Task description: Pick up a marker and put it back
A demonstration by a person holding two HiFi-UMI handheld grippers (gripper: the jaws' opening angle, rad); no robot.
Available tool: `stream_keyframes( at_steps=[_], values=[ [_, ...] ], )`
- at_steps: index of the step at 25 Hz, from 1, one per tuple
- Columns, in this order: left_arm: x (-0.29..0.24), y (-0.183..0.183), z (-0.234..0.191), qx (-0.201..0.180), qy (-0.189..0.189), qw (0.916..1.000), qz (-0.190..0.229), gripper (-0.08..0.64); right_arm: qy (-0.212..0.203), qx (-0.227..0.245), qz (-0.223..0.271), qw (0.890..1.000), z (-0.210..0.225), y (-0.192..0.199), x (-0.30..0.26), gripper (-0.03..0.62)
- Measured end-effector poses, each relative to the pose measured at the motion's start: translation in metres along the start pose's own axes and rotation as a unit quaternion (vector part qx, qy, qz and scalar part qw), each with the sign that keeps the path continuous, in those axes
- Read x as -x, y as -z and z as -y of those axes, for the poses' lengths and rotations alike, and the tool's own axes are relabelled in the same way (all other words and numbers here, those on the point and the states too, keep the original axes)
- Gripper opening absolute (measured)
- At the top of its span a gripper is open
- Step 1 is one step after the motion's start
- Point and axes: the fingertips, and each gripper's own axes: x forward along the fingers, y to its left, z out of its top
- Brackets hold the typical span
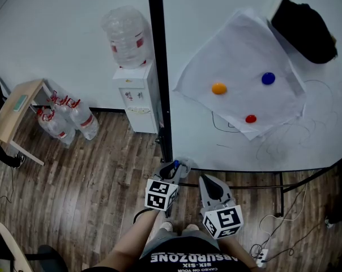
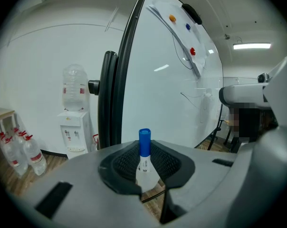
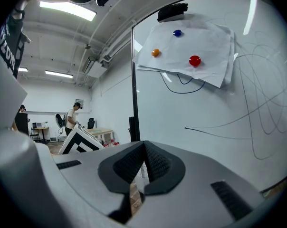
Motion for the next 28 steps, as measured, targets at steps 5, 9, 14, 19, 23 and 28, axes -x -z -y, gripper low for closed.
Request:
stream_keyframes(
  at_steps=[5,9,14,19,23,28],
  values=[
    [0.001,0.004,0.0,0.002,0.0,1.0,-0.004,0.063,-0.001,0.0,-0.001,1.0,-0.001,0.0,0.001,-0.002],
    [0.002,0.007,0.0,0.003,-0.001,1.0,-0.008,0.063,-0.002,0.0,-0.001,1.0,-0.002,0.001,0.002,-0.002],
    [0.003,0.011,-0.002,0.004,-0.004,0.9999,-0.012,0.063,-0.007,0.001,0.0,1.0,-0.005,0.001,0.001,-0.002],
    [0.004,0.011,-0.003,0.006,-0.005,0.9999,-0.011,0.063,-0.006,0.0,-0.001,1.0,-0.005,0.001,0.001,-0.002],
    [0.003,0.012,-0.005,0.01,-0.005,0.9999,-0.012,0.064,-0.007,0.001,-0.003,1.0,-0.005,0.002,0.001,-0.002],
    [0.002,0.018,-0.005,0.009,-0.007,0.9996,-0.025,0.064,-0.009,0.0,-0.004,1.0,-0.006,0.003,0.002,-0.002]
  ],
)
